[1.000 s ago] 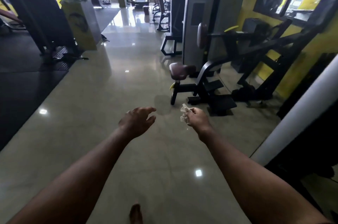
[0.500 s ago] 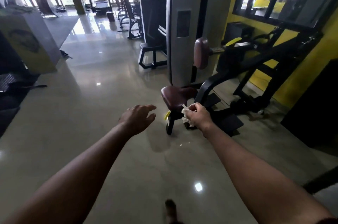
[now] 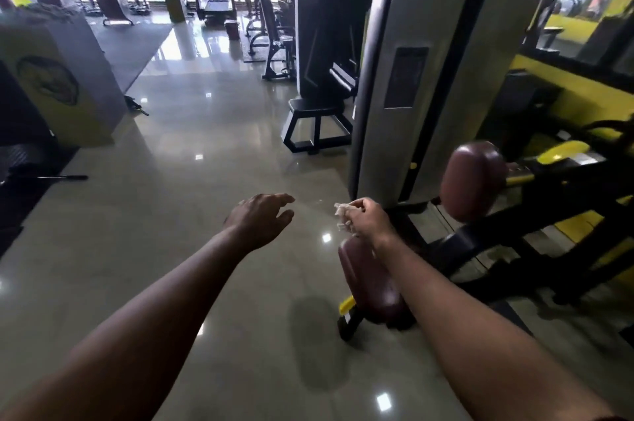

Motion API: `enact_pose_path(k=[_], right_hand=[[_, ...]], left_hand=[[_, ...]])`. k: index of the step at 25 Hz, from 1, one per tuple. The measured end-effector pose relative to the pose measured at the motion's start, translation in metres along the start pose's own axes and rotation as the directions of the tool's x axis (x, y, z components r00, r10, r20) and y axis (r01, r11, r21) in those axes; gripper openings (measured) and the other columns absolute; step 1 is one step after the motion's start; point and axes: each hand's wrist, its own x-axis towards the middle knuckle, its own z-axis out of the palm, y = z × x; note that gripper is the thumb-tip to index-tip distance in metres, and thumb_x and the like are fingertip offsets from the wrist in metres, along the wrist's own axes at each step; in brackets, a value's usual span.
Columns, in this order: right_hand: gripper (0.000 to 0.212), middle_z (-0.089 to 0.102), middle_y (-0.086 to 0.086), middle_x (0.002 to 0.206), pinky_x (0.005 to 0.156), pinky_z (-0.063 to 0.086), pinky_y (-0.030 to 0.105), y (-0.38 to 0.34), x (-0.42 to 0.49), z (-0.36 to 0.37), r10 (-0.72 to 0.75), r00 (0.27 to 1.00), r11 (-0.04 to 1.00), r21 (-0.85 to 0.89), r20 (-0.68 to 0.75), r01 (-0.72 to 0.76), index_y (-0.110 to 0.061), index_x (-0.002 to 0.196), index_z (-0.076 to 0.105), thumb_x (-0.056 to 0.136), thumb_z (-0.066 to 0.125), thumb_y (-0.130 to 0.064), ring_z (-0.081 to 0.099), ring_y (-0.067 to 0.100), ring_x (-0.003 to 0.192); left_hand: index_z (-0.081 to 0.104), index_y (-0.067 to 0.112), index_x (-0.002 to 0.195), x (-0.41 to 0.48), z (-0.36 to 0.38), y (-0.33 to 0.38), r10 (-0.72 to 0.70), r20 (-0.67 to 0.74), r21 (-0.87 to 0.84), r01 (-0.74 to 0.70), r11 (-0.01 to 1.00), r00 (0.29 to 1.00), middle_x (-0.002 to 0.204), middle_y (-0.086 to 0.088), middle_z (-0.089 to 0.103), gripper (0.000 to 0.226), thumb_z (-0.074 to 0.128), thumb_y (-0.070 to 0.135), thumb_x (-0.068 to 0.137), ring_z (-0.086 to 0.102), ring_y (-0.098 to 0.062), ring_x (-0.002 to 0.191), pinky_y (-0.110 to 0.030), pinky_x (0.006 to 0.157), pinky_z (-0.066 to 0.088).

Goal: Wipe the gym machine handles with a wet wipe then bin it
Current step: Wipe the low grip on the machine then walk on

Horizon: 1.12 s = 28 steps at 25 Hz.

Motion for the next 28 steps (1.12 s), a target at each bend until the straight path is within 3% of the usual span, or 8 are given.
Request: enact_pose_path(k=[6, 10, 16, 22, 25, 28], right_hand=[[0.020, 0.064, 0.002, 0.068, 0.049, 0.045, 0.026, -0.041, 0.222, 0.100, -0.019, 1.000, 1.000, -0.019, 0.004, 0.019, -0.007, 0.088, 0.064, 0.083, 0.075, -0.023, 0.059, 0.014, 0.056], [0.018, 0.065, -0.004, 0.064, 0.045, 0.047, 0.018, -0.101, 0.366, 0.156, -0.018, 0.999, 1.000, -0.015, -0.028, 0.018, -0.008, 0.088, 0.065, 0.084, 0.076, -0.021, 0.059, 0.001, 0.047], [0.013, 0.066, -0.007, 0.068, 0.043, 0.046, 0.014, -0.148, 0.590, 0.221, -0.025, 0.994, 1.000, -0.005, -0.102, 0.024, -0.012, 0.088, 0.064, 0.088, 0.072, -0.021, 0.059, -0.004, 0.047], [0.013, 0.065, 0.009, 0.077, 0.044, 0.044, 0.021, -0.168, 0.836, 0.271, 0.076, 0.988, 0.991, 0.116, -0.136, -0.060, -0.006, 0.093, 0.063, 0.090, 0.069, -0.017, 0.052, 0.008, 0.051], [0.013, 0.061, 0.002, 0.069, 0.043, 0.043, 0.019, -0.206, 0.950, 0.291, 0.103, 0.980, 0.985, 0.154, -0.172, -0.076, -0.007, 0.091, 0.062, 0.089, 0.069, -0.018, 0.051, 0.004, 0.048], [0.009, 0.059, 0.000, 0.067, 0.040, 0.042, 0.016, -0.225, 1.047, 0.306, 0.109, 0.969, 0.982, 0.174, -0.220, -0.071, -0.006, 0.091, 0.059, 0.090, 0.066, -0.011, 0.052, -0.002, 0.041]], left_hand=[[0.056, 0.035, 0.133, 0.225, 0.001, -0.122, 0.028, -0.011, -0.011, -0.028, 1.000, 1.000, 0.129, 0.009, 0.063, 0.038, 0.053, 0.042, 0.096, 0.060, -0.018, 0.115, -0.034, 0.090, 0.047], [0.056, 0.035, 0.133, 0.379, -0.020, -0.197, 0.069, 0.053, 0.027, -0.070, 0.997, 0.996, 0.129, 0.006, 0.064, 0.038, 0.051, 0.042, 0.096, 0.060, -0.019, 0.116, -0.036, 0.094, 0.049], [0.056, 0.038, 0.131, 0.624, -0.023, -0.287, 0.105, 0.068, 0.028, -0.107, 0.994, 0.992, 0.128, 0.007, 0.065, 0.038, 0.051, 0.045, 0.094, 0.062, -0.020, 0.114, -0.039, 0.091, 0.052], [0.062, 0.031, 0.121, 0.862, -0.009, -0.349, 0.131, 0.089, 0.031, -0.134, 0.990, 0.987, 0.116, 0.003, 0.069, 0.030, 0.051, 0.039, 0.095, 0.065, -0.023, 0.103, -0.040, 0.082, 0.054], [0.063, 0.024, 0.109, 0.984, -0.016, -0.374, 0.113, 0.113, 0.004, -0.114, 0.993, 0.987, 0.106, -0.001, 0.071, 0.025, 0.049, 0.038, 0.093, 0.066, -0.026, 0.095, -0.043, 0.080, 0.055], [0.063, 0.028, 0.113, 1.093, -0.010, -0.394, 0.156, 0.110, 0.005, -0.158, 0.987, 0.982, 0.110, 0.001, 0.071, 0.025, 0.049, 0.037, 0.095, 0.066, -0.023, 0.095, -0.038, 0.077, 0.055]])
